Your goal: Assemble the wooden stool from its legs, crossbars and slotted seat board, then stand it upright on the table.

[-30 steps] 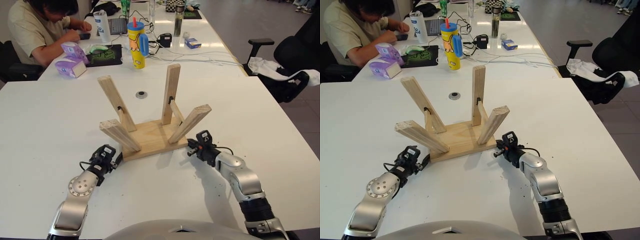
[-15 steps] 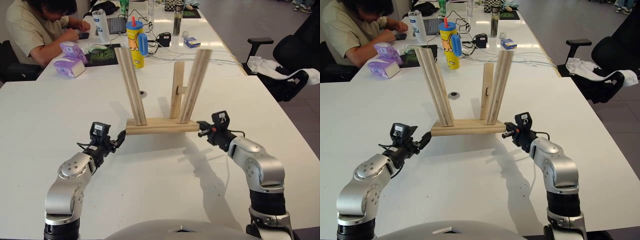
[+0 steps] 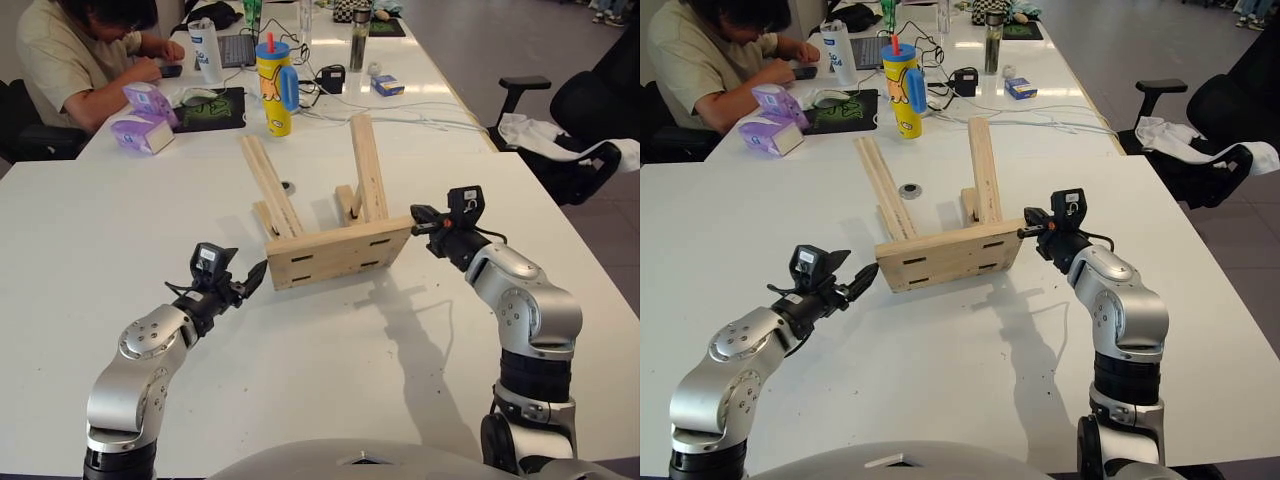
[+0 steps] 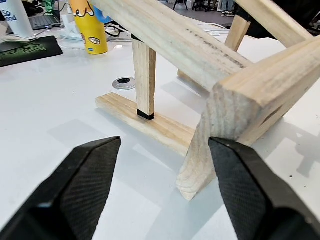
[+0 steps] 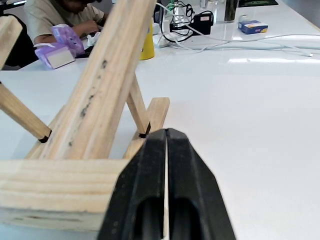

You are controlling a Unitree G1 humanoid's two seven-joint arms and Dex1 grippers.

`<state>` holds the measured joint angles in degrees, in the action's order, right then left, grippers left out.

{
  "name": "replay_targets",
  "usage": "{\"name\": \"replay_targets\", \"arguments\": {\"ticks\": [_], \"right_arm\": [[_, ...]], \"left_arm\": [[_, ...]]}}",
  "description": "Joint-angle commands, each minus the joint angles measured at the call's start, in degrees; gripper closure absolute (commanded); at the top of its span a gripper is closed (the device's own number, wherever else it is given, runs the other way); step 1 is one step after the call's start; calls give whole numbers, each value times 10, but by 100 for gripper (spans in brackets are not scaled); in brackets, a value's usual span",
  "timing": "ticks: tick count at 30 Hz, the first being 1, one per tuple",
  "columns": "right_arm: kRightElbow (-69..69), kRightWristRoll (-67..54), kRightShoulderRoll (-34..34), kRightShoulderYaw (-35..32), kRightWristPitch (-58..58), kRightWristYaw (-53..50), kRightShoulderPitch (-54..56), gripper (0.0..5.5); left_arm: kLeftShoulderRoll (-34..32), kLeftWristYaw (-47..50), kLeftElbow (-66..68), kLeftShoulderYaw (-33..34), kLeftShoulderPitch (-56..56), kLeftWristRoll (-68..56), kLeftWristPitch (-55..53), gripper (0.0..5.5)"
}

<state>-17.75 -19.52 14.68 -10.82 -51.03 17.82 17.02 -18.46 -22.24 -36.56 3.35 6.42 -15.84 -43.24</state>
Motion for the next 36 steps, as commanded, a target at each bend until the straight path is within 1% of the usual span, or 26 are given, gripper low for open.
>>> {"name": "replay_targets", "arguments": {"ticks": [1,4,5,8,10,14,21,29,36], "right_arm": [[22,2,-9,35,16,3,-1,548],[47,26,0,25,39,-17,-14,548],[59,40,8,23,50,-26,-20,548],[92,48,10,-13,71,-55,-28,548],[116,45,11,-34,85,-68,-25,548],[138,48,19,-42,111,-69,-20,548],[175,50,14,-30,137,-59,-24,548],[200,56,14,-6,153,-51,-17,548],[213,60,16,3,164,-51,-18,550]], "left_arm": [[-11,-54,2,-33,9,-38,24,220],[-23,-73,11,-15,31,-47,46,220],[-38,-88,19,-12,41,-43,65,220],[-69,-150,42,4,58,-64,111,220],[-95,-193,68,3,58,-60,153,220],[-125,-252,113,-10,50,-50,220,220],[-115,-274,176,-57,3,-24,292,220],[-100,-271,223,-83,-43,-18,321,220],[-99,-275,238,-94,-54,-16,327,322]]}}
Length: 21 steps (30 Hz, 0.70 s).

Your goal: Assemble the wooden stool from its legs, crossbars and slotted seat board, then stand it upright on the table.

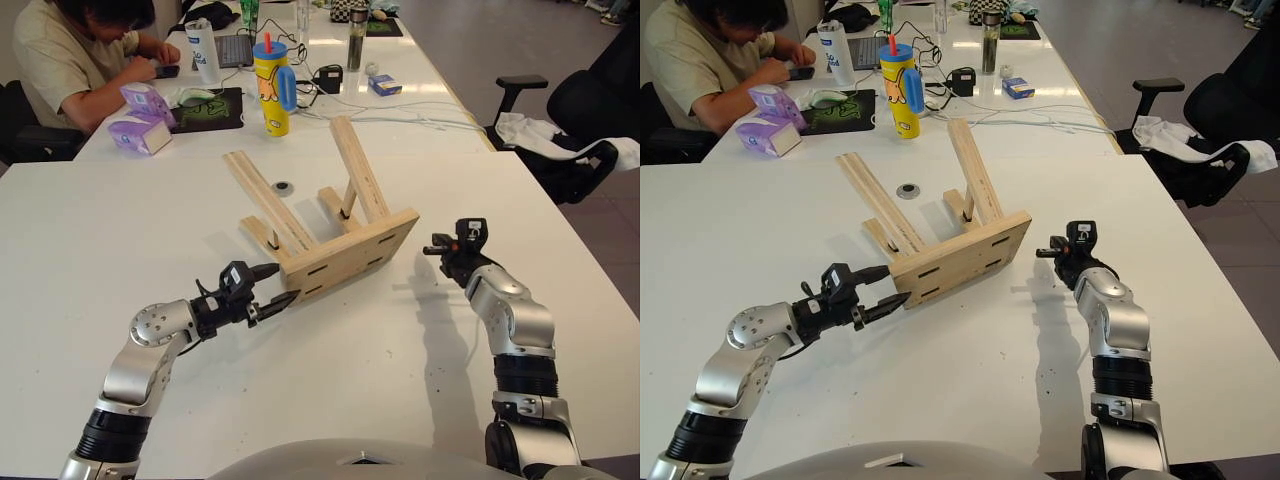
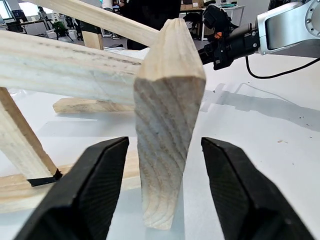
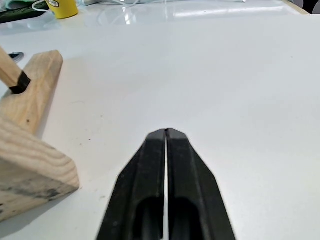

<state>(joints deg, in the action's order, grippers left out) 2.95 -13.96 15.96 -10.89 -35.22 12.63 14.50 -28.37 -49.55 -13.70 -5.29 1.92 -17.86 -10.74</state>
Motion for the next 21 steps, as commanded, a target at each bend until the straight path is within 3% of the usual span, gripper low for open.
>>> {"name": "replay_targets", "arguments": {"ticks": [1,6,9,13,15,17,19,21], "right_arm": [[4,4,2,4,5,0,5,550],[6,5,-3,8,10,-2,1,550],[18,3,-5,4,15,-3,1,550],[45,-11,-13,-15,22,-7,-1,550],[57,-20,-19,-29,24,-13,-4,550],[69,-11,-19,-29,29,-20,-10,550],[65,-6,-23,-27,27,-25,-18,550],[52,-6,-32,-20,21,-28,-25,550]], "left_arm": [[0,-2,11,-9,-10,4,2,340],[3,-4,25,-15,-23,5,5,414],[10,1,24,-9,-42,-14,-16,417],[31,30,-20,24,-71,-111,-134,417],[52,76,-53,65,-101,-224,-240,417],[74,188,-69,117,-160,-449,-332,417],[90,347,-53,147,-234,-684,-321,417],[107,491,-23,171,-307,-816,-258,417]]}}
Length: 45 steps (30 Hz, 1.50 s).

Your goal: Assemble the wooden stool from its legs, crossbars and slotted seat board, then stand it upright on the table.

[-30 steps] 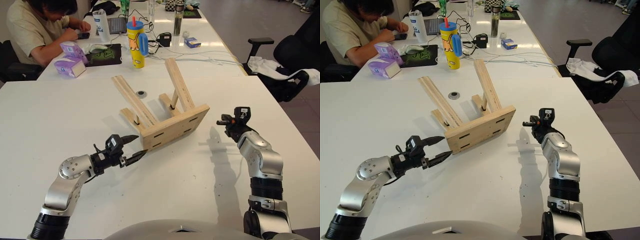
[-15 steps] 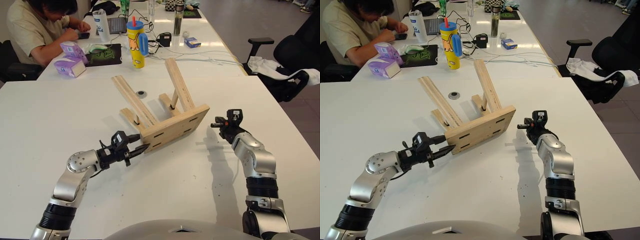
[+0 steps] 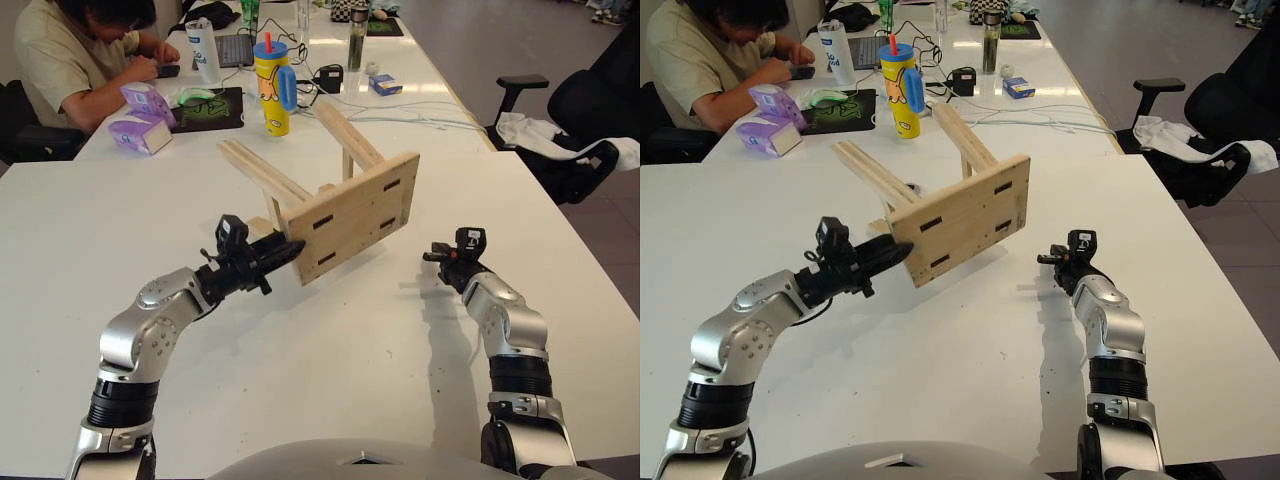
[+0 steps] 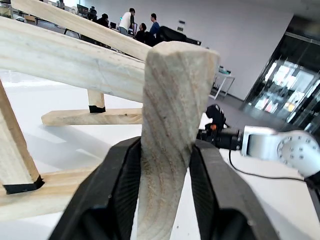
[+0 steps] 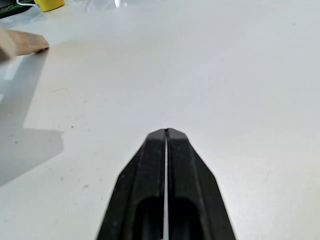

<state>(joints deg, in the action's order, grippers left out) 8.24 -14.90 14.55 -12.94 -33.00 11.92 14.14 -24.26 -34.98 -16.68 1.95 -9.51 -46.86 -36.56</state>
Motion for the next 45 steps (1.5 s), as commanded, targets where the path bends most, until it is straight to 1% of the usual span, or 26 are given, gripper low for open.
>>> {"name": "replay_targets", "arguments": {"ticks": [1,2,4,6,10,15,23,24,29,31,33,34,36,38,40,42,43,45], "right_arm": [[-7,2,-24,2,-4,-23,-23,550],[-12,4,-26,6,-5,-26,-26,550],[-16,10,-29,11,-3,-31,-28,550],[-4,25,-31,20,4,-43,-22,550],[-9,34,-56,40,8,-55,-24,550],[-10,50,-78,71,17,-63,-31,550],[-22,57,-93,102,9,-56,-36,550],[-22,55,-92,101,8,-54,-34,550],[-16,51,-83,92,8,-45,-32,550],[-15,49,-84,89,8,-42,-32,550],[-11,49,-84,90,8,-37,-29,550],[-8,49,-83,91,8,-35,-27,550],[-4,49,-82,91,9,-32,-25,550],[1,52,-78,91,11,-28,-25,550],[3,52,-75,90,12,-25,-25,550],[7,53,-72,89,12,-22,-25,550],[8,53,-70,87,13,-21,-27,550],[10,52,-67,82,15,-21,-28,550]], "left_arm": [[69,398,22,111,-228,-558,24,417],[74,449,44,128,-265,-581,50,417],[76,517,84,153,-310,-588,72,417],[80,554,132,181,-329,-566,86,417],[74,579,217,227,-329,-515,102,417],[101,606,252,258,-257,-462,117,417],[114,564,223,248,-170,-413,73,419],[118,558,213,252,-163,-410,78,383],[137,538,185,285,-160,-417,106,314],[142,533,198,293,-164,-421,105,282],[141,512,179,297,-151,-429,93,249],[139,495,163,297,-142,-432,86,236],[134,473,133,298,-113,-430,74,231],[123,449,95,297,-80,-379,88,231],[95,412,36,271,-26,-257,120,231],[95,384,-18,251,20,-207,128,231],[89,357,-41,231,45,-183,127,231],[48,291,-76,159,97,-76,137,231]]}}
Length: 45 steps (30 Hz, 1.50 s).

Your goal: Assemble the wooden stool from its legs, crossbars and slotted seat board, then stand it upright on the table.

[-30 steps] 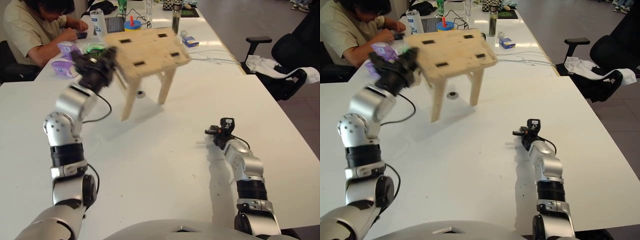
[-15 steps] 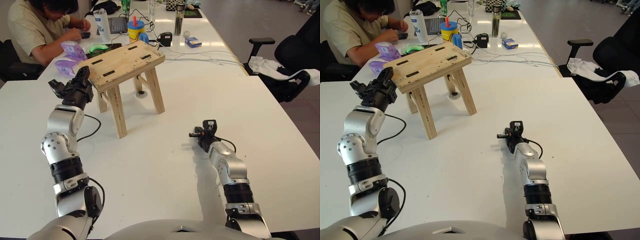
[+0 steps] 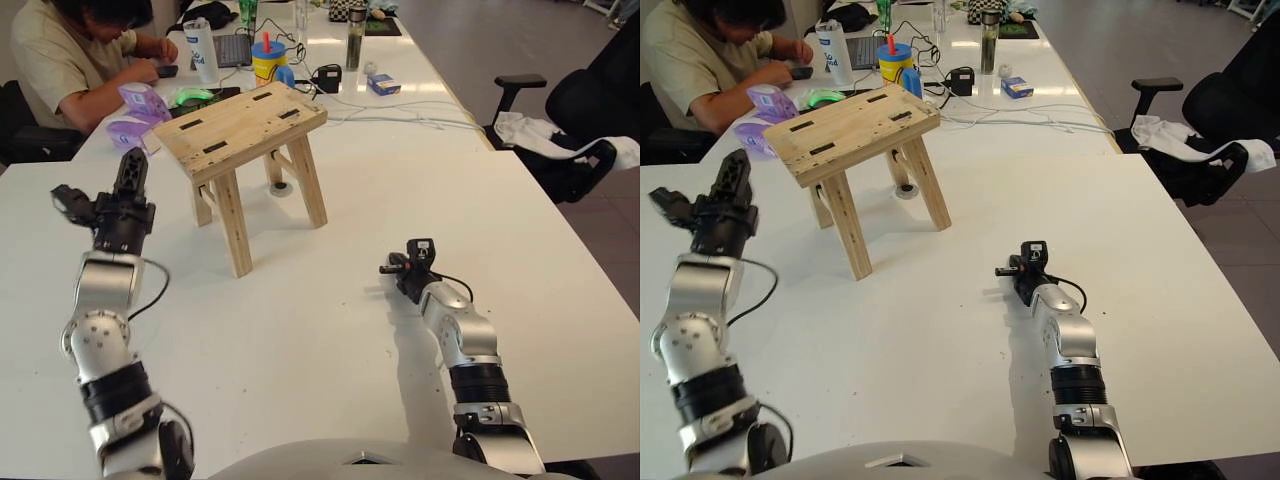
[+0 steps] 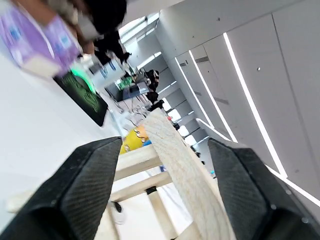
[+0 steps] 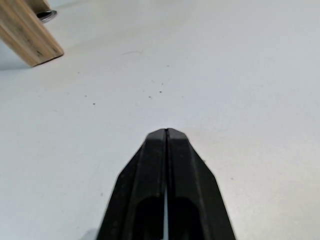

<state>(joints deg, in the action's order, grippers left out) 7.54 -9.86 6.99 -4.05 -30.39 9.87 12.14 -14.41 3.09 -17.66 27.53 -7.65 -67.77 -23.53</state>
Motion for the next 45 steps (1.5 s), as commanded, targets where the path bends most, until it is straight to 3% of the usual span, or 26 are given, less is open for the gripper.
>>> {"name": "replay_targets", "arguments": {"ticks": [1,3,9,13,16,18,20,23,26,33,38,41,45], "right_arm": [[20,2,11,-9,-9,-1,-8,550],[31,4,13,-9,-5,-2,-3,550],[47,5,16,-2,5,6,7,550],[76,8,15,4,15,13,24,550],[98,15,17,18,21,25,50,550],[105,18,18,26,26,33,66,550],[108,23,18,35,30,35,73,550],[111,24,15,46,28,42,79,550],[112,28,17,55,27,47,83,550],[115,30,13,61,27,47,88,550],[122,27,8,52,37,45,94,550],[117,15,4,38,73,52,110,550],[112,0,6,8,110,49,165,550]], "left_arm": [[-66,-131,-77,-130,100,170,13,231],[-99,-212,-85,-187,132,238,37,231],[-162,-377,-24,-254,135,337,77,231],[-161,-489,134,-310,12,393,113,231],[-155,-527,329,-349,-103,495,213,231],[-166,-463,510,-363,-203,588,298,231],[-196,-306,679,-400,-315,703,348,231],[-252,-118,818,-474,-416,832,342,231],[-278,-42,885,-510,-484,889,320,231],[-238,-35,944,-497,-513,910,354,231],[-198,-53,931,-413,-455,837,406,231],[-180,-46,864,-337,-364,760,464,231],[-133,-52,656,-265,-229,669,476,231]]}}
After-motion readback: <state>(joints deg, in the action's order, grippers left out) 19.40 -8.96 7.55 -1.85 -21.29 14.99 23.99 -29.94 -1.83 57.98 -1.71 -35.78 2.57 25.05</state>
